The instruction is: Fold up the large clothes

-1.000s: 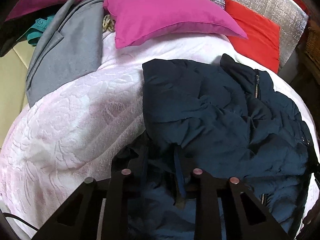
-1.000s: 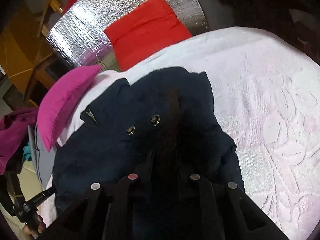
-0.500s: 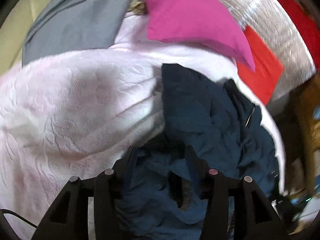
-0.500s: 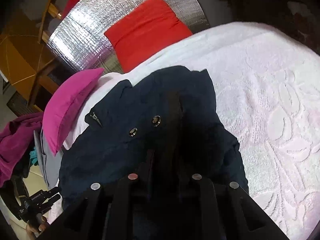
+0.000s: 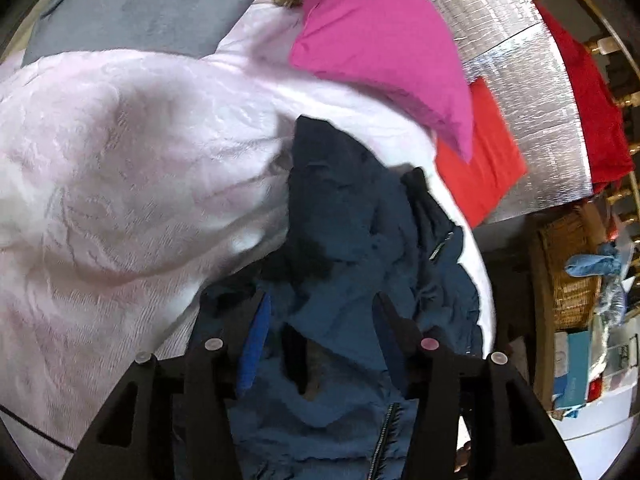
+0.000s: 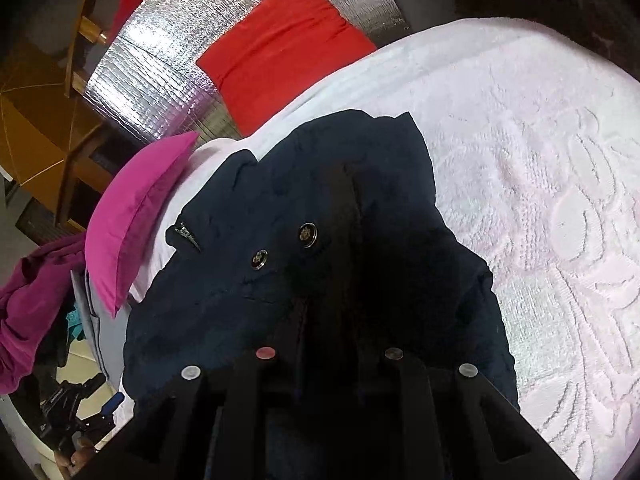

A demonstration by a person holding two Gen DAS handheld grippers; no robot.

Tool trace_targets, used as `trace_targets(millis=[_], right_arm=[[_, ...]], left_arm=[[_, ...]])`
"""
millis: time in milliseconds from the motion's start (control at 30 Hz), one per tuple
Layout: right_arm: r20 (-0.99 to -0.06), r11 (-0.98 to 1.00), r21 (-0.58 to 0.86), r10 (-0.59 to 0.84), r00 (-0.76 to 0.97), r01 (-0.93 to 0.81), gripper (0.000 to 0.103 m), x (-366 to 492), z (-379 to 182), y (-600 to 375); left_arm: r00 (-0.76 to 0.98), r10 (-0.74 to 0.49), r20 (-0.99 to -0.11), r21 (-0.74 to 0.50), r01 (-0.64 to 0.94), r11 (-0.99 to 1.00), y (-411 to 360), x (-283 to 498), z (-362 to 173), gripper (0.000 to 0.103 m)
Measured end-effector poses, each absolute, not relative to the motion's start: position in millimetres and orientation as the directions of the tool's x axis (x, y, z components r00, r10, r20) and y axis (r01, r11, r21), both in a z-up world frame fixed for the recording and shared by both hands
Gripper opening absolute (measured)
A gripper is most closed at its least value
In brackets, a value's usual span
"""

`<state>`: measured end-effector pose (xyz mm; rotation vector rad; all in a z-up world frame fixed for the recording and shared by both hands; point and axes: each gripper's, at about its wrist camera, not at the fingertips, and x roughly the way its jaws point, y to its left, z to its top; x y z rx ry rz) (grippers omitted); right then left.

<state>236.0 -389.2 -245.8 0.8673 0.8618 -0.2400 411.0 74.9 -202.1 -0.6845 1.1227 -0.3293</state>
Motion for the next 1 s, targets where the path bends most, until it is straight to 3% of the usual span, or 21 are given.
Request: trace_targets(millis=[133, 400, 533, 667, 1000], right_arm=[[-0.747, 0.646, 0.567, 0.143, 0.649, 0.511, 0.022, 236, -247, -388], [-0.737, 0.631, 0.585, 0.151, 0.658, 0.51, 0.022, 234, -251, -390], [-0.733, 0.636, 0.581, 0.137, 0.667, 0.508, 0.022, 233, -249, -387], [-0.723, 0.645, 0.577, 0.118, 0.68, 0.502, 0.022, 232, -243, -386], [-0.646, 0.684, 0.58, 0.055, 0.761, 0.443, 0.022, 219, -207, -382]], left_arm=[[0.365, -0.556, -0.747, -0.635, -0.142, 0.759, 68, 419, -226, 0.054], [0.457, -0.606, -0.651, -0.722, -0.125, 0.681, 55, 427, -237, 0.051], [0.493, -0.598, -0.631, -0.732, -0.125, 0.67, 55, 426, -242, 0.028], [0.513, -0.591, -0.623, -0.73, -0.109, 0.675, 55, 422, -237, 0.016], [0.549, -0.587, -0.596, -0.721, -0.044, 0.691, 52, 401, -209, 0.011]])
